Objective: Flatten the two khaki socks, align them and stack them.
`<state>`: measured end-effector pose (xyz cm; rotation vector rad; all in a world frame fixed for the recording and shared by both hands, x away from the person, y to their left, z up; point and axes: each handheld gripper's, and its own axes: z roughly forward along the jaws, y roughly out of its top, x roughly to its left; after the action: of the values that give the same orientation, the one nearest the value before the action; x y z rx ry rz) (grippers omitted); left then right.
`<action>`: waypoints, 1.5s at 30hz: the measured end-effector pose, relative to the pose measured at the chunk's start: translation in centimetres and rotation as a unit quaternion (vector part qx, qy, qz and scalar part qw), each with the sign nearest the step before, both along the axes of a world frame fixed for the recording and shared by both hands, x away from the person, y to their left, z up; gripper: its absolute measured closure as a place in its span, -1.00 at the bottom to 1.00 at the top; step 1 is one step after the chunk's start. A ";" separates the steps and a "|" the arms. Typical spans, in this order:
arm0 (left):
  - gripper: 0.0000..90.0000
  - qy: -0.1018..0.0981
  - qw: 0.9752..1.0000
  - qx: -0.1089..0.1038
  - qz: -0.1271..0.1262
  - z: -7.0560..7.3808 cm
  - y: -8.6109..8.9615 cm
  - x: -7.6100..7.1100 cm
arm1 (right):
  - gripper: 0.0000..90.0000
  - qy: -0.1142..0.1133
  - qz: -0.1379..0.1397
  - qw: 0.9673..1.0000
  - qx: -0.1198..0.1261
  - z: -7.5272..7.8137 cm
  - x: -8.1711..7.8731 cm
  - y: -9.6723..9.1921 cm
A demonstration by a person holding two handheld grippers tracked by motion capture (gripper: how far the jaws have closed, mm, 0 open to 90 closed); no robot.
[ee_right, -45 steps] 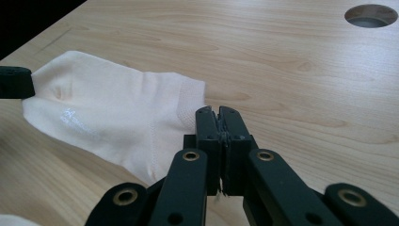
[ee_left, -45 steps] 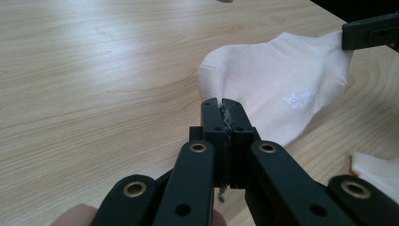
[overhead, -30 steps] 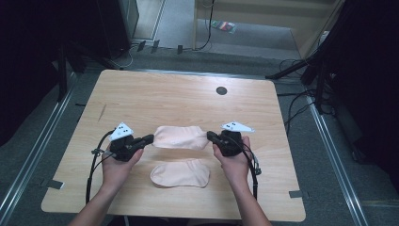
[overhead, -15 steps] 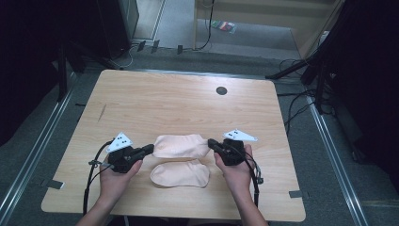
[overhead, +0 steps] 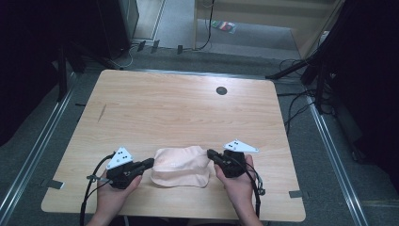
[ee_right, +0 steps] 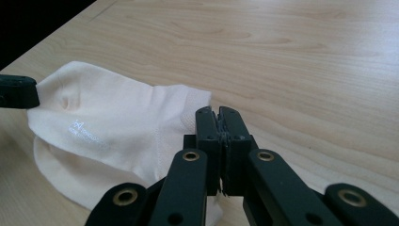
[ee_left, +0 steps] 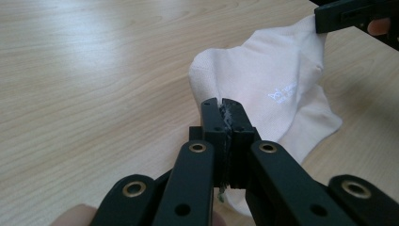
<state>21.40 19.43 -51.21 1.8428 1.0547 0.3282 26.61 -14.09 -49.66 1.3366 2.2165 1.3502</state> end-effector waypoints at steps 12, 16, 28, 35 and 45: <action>1.00 0.009 1.000 0.018 -0.006 -0.1 -0.6 -1.9 | 0.98 0.014 0.012 1.000 -0.016 -0.6 -1.7 -0.2; 1.00 0.012 0.999 0.043 -0.006 -0.6 -1.1 -2.2 | 0.98 0.020 0.015 0.999 -0.021 -1.1 -1.8 -0.1; 0.99 0.059 0.997 0.056 0.010 -3.2 -0.8 -0.9 | 0.97 0.038 0.023 0.997 -0.063 -3.4 -1.8 0.8; 0.97 0.063 0.996 0.062 0.003 -3.6 -1.0 -0.7 | 0.97 0.043 0.024 0.996 -0.072 -4.0 -1.7 0.9; 0.98 0.043 0.995 0.094 0.011 -3.6 -1.3 -0.3 | 0.97 0.034 0.012 0.995 -0.088 -4.4 -1.8 1.1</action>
<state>21.09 18.12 -54.85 2.0284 1.1363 0.3756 24.82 -13.03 -54.04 1.3159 2.3416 1.1029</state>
